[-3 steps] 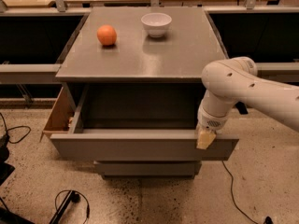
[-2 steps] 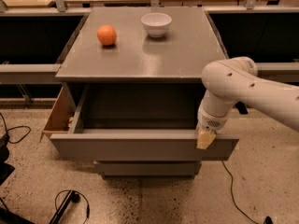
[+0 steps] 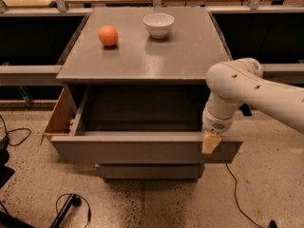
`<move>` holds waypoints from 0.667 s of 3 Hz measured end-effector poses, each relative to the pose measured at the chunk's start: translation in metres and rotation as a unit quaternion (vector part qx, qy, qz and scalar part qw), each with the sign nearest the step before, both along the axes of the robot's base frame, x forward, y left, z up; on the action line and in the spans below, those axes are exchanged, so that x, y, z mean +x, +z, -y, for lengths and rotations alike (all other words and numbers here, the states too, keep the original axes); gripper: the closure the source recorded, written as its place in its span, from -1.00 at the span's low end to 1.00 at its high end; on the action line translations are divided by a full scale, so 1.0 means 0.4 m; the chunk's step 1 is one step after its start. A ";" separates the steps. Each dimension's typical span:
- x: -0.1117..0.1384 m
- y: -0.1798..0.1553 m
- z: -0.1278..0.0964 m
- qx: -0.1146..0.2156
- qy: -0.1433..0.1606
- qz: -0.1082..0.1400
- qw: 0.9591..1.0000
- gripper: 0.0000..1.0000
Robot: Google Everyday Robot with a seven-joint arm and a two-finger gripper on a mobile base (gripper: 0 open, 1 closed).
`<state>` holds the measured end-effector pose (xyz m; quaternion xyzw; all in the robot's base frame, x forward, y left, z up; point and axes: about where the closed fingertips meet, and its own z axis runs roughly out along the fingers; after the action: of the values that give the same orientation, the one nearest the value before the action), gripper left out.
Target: Open top drawer
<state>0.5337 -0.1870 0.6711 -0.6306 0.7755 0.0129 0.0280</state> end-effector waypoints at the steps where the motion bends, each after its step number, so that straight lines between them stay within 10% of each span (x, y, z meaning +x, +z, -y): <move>1: 0.000 0.000 0.000 0.000 0.000 0.000 1.000 -1.00; 2: 0.000 0.000 0.000 0.000 0.000 0.000 1.000 -1.00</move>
Offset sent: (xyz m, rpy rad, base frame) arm 0.0000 0.0000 0.0000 0.0000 0.0000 0.0000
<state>0.5337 -0.1870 0.6710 -0.6306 0.7755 0.0129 0.0279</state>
